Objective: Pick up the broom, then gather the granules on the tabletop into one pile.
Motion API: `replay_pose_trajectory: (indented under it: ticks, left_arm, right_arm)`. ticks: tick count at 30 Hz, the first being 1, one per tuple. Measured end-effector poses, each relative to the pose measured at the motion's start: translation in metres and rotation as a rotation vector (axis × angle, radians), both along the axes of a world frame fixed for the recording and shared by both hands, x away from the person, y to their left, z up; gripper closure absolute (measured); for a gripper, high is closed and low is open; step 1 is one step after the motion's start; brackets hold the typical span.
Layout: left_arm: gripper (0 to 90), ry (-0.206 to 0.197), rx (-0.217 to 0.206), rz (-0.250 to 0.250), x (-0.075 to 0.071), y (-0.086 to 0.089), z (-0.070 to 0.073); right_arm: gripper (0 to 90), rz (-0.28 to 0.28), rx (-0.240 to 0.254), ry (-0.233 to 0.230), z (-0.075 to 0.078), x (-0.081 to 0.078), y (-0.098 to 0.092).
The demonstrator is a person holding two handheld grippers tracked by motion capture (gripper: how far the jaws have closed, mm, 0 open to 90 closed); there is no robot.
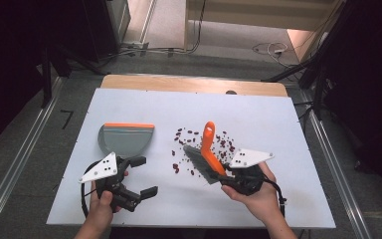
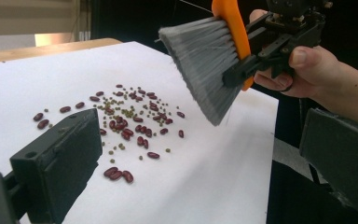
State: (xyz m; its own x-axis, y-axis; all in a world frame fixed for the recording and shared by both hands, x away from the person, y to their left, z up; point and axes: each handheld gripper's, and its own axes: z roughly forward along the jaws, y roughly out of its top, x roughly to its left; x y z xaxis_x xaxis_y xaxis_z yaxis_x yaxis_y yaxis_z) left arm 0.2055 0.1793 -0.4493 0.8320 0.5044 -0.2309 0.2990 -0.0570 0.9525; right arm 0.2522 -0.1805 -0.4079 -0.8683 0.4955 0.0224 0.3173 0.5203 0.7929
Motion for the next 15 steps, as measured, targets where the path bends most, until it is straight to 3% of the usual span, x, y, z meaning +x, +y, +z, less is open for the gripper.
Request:
replay_pose_trajectory:
  ticks: [3, 8, 15]
  left_arm:
    - [0.2, 0.001, 0.002, 0.015, 0.000, 0.002, -0.001]
    - [0.2, 0.000, -0.007, 0.035, 0.000, 0.006, -0.001]
    - [0.2, 0.001, -0.003, 0.042, 0.001, 0.008, -0.002]
  right_arm:
    - [68.7, -0.057, -0.040, -0.051, 0.004, 0.009, -0.007]
    - [68.6, -0.108, -0.068, -0.077, 0.013, 0.025, -0.012]
    - [68.6, -0.169, -0.210, -0.125, 0.023, 0.064, -0.012]
